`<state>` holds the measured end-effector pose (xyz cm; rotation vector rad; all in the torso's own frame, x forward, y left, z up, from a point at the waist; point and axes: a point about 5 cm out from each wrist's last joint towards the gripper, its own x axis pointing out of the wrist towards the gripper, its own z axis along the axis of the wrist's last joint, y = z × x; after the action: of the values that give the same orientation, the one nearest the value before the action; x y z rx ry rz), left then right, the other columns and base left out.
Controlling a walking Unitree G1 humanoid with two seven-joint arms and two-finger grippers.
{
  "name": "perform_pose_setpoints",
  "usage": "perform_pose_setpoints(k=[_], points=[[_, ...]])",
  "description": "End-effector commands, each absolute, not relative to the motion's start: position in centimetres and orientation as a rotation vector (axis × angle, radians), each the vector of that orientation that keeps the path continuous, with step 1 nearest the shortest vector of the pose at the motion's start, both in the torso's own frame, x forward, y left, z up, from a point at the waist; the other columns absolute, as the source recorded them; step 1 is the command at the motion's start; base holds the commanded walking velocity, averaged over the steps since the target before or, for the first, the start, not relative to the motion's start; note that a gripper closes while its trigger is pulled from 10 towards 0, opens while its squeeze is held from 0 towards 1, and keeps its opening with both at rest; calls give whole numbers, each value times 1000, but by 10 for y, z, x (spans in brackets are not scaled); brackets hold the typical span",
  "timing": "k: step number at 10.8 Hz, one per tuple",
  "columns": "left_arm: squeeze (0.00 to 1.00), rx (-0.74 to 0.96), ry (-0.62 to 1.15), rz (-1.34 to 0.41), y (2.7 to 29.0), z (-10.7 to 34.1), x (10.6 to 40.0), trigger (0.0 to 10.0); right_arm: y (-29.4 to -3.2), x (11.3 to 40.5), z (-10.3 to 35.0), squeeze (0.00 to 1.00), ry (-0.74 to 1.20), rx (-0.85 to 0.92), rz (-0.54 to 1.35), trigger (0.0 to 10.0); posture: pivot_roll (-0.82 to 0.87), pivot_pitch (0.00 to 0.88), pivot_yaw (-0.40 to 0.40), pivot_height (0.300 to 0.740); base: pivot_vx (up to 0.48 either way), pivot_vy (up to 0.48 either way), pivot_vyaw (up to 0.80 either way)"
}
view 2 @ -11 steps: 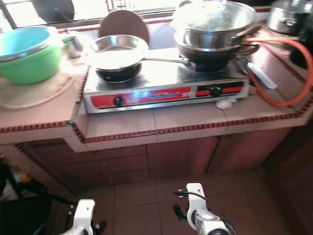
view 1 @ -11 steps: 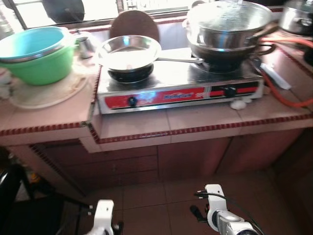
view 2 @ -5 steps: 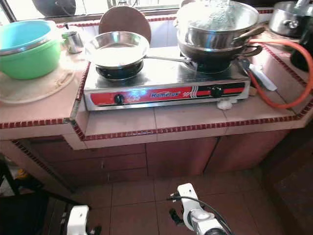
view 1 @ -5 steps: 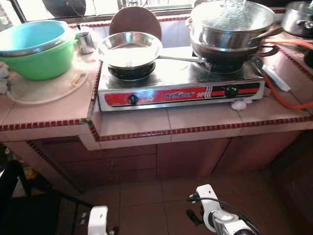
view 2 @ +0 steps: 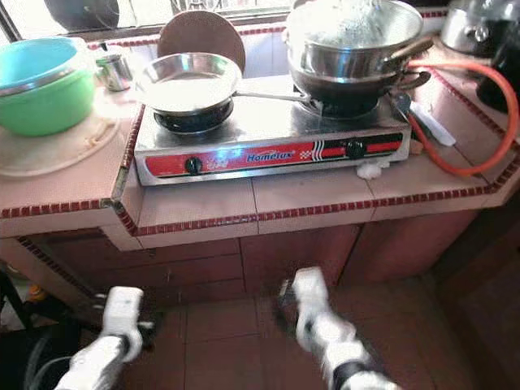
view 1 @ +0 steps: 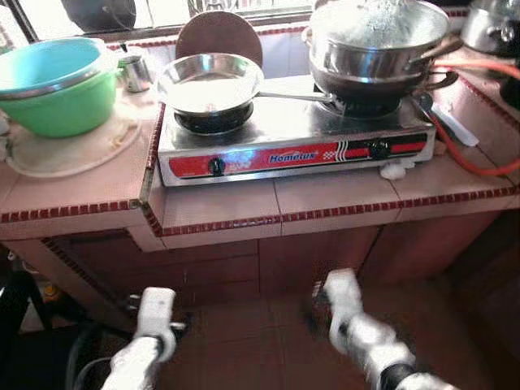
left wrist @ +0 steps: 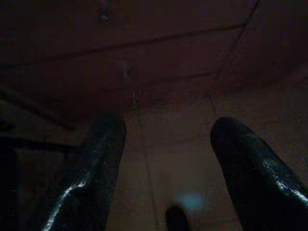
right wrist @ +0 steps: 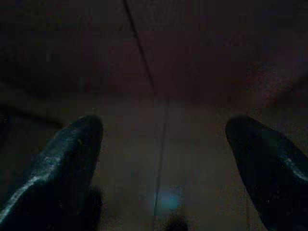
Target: Kitchen organization
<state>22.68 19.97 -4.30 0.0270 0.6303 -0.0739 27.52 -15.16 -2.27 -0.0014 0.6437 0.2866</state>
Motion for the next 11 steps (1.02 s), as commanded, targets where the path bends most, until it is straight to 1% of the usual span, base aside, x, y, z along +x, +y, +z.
perform_pose_setpoints(k=[1, 2, 3, 4, 5, 7, 8, 9, 10, 11], points=[[0, 53, 602, -33, 208, -39, 220, 10000, -153, 281, -14, 0, 575, 3, 317, 10000, -111, 51, 103, 740, 0, 0, 0], [0, -6, 527, -5, 207, -26, 217, 10000, -158, 287, -3, 0, 501, -3, 343, 10000, -114, 53, 106, 740, 0, 0, 0], [0, 7, 447, 8, 205, -12, 216, 10000, -165, 293, 7, 0, 444, 21, 319, 10000, -114, 57, 105, 740, 0, 0, 0], [0, 15, 317, 13, 197, 17, 214, 10000, -172, 294, 24, 0, 353, 62, 296, 10000, -114, 71, 104, 740, 0, 0, 0], [0, 44, 204, 14, 191, 52, 211, 10000, -168, 288, 44, 0, 263, 54, 320, 10000, -111, 79, 105, 740, 0, 0, 0], [0, 103, 86, 1, 192, 87, 209, 10000, -157, 284, 71, 0, 141, 5, 358, 10000, -96, 90, 95, 740, 0, 0, 0], [0, 152, 77, -16, 187, 94, 202, 10000, -157, 278, 80, 0, 120, 9, 349, 10000, -85, 96, 86, 740, 0, 0, 0], [0, 147, 96, -3, 186, 92, 193, 10000, -163, 267, 81, 0, 132, 12, 313, 10000, -85, 97, 79, 740, 0, 0, 0], [0, 120, 125, 31, 190, 88, 190, 10000, -173, 263, 77, 0, 170, 52, 236, 10000, -94, 107, 70, 740, 0, 0, 0], [0, 142, 106, 28, 189, 91, 195, 10000, -170, 264, 79, 0, 167, 49, 244, 10000, -94, 107, 70, 740, 0, 0, 0]])
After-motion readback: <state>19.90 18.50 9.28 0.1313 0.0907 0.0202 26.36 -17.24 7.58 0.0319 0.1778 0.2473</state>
